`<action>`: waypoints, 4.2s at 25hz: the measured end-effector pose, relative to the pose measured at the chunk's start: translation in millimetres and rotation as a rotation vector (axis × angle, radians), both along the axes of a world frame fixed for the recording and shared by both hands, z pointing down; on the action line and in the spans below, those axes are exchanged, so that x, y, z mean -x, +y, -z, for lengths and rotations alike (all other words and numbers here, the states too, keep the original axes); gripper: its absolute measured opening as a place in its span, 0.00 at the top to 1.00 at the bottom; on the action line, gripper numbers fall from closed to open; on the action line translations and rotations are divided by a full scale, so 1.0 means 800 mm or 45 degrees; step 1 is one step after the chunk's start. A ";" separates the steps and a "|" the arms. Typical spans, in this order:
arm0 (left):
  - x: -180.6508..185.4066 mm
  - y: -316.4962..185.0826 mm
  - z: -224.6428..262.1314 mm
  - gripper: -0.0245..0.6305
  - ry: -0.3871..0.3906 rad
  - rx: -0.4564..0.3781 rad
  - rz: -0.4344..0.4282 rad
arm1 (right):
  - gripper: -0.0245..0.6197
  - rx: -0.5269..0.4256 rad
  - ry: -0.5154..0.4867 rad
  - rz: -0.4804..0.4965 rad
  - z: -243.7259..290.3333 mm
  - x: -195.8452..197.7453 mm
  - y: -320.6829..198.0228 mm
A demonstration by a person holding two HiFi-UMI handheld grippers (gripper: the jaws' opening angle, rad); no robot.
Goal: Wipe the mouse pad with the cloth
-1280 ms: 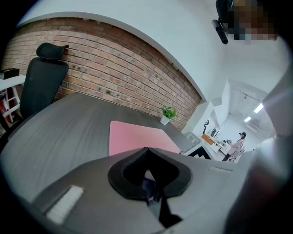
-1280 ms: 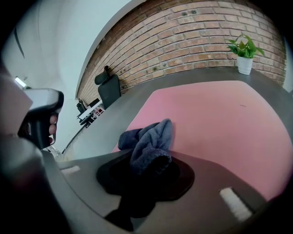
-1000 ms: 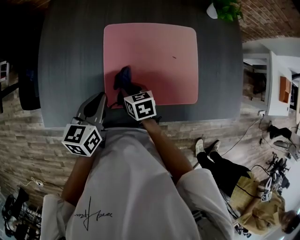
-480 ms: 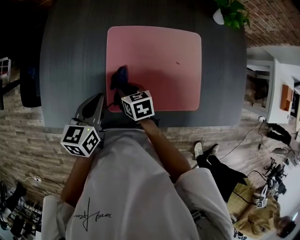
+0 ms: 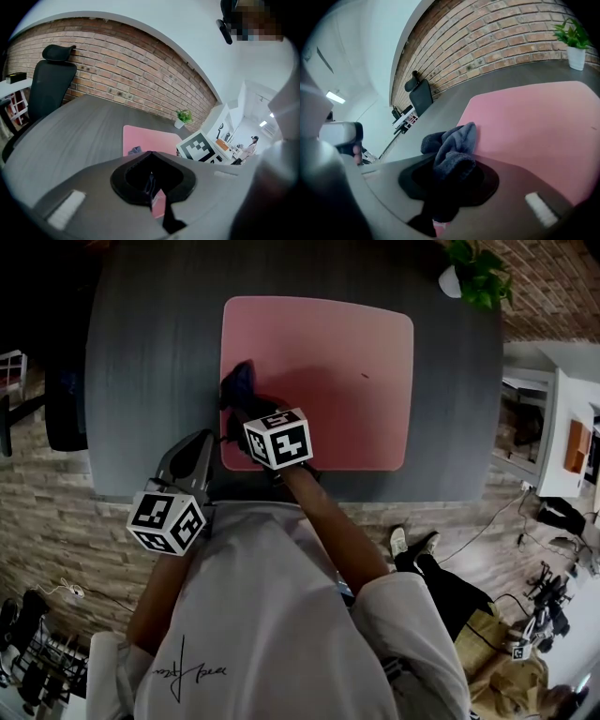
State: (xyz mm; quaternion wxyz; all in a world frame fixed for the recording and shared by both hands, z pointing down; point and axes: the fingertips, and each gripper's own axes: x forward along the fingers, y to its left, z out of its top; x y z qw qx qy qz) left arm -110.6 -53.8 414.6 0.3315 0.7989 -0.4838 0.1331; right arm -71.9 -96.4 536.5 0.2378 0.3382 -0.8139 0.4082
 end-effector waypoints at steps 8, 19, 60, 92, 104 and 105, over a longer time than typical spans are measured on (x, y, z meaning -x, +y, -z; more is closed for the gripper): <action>0.012 -0.008 -0.003 0.94 -0.001 0.018 0.020 | 0.80 -0.006 -0.009 -0.007 0.002 0.008 -0.027; 0.014 -0.011 -0.011 0.94 0.016 0.061 -0.001 | 0.80 -0.018 0.014 0.085 0.000 0.007 -0.039; -0.031 -0.008 -0.011 0.94 0.029 0.052 -0.109 | 0.80 -0.003 0.133 -0.037 -0.006 -0.151 -0.035; -0.069 -0.022 -0.012 0.94 0.036 0.086 -0.171 | 0.80 0.024 0.213 -0.291 -0.004 -0.316 -0.033; -0.064 -0.024 -0.016 0.94 0.030 0.104 -0.183 | 0.80 0.043 0.220 -0.361 -0.004 -0.344 -0.032; -0.063 -0.024 -0.016 0.94 0.031 0.105 -0.184 | 0.80 0.045 0.223 -0.366 -0.003 -0.346 -0.032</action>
